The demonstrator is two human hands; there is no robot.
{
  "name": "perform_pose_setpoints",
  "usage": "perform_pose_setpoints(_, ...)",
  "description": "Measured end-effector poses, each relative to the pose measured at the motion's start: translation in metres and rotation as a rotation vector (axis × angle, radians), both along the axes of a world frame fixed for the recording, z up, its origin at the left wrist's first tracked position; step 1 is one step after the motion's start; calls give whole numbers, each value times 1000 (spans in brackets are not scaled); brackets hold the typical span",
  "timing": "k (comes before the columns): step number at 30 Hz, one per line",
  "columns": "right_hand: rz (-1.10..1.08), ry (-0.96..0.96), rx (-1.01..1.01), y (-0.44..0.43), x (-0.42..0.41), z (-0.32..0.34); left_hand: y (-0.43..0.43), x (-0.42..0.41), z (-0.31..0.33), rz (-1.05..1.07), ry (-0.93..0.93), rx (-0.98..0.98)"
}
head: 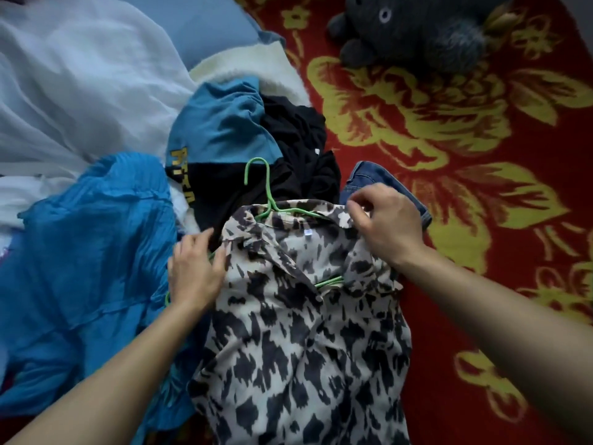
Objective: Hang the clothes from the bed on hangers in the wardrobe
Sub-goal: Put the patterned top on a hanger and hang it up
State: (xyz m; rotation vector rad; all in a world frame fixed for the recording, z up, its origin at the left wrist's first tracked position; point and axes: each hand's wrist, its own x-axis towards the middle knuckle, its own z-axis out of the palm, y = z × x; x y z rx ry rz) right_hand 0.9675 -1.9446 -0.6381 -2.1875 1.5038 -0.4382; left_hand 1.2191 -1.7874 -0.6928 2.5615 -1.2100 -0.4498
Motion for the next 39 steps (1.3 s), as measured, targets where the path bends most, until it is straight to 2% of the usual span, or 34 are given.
perform_pose_setpoints(2, 126, 27, -10, -13, 33, -3, 17, 10, -13, -18, 107, 129)
perform_pose_setpoints(6, 392, 322, 41, -11, 85, -31, 14, 10, -19, -17, 154, -65)
perform_pose_setpoints(8, 351, 363, 16, -13, 85, -42, 1, 6, -16, -35, 168, -129)
perform_pose_setpoints(13, 34, 246, 69, -52, 44, -33, -21, -1, -9, -58, 31, -175)
perform_pose_setpoints(15, -21, 258, 62, -60, 38, -33, -21, -4, -14, -95, 9, -109)
perform_pose_setpoints(19, 61, 362, 60, -54, 48, -43, -12, 1, -24, -97, 1, 57)
perform_pose_setpoints(23, -2, 184, 80, -47, 44, -45, -9, 7, -20, -121, -19, 31)
perform_pose_setpoints(28, 91, -92, -64, -32, 32, 15, -18, 4, 32, -51, 48, -279)
perform_pose_setpoints(31, 160, -168, -152, -22, 28, 77, -32, 4, 96, -60, 185, -381)
perform_pose_setpoints(37, 288, -205, -198, 11, 18, 190, -50, -3, 231, -146, 862, -353)
perform_pose_setpoints(39, 287, -219, -214, 25, 13, 220, -45, -7, 268, -181, 916, -378)
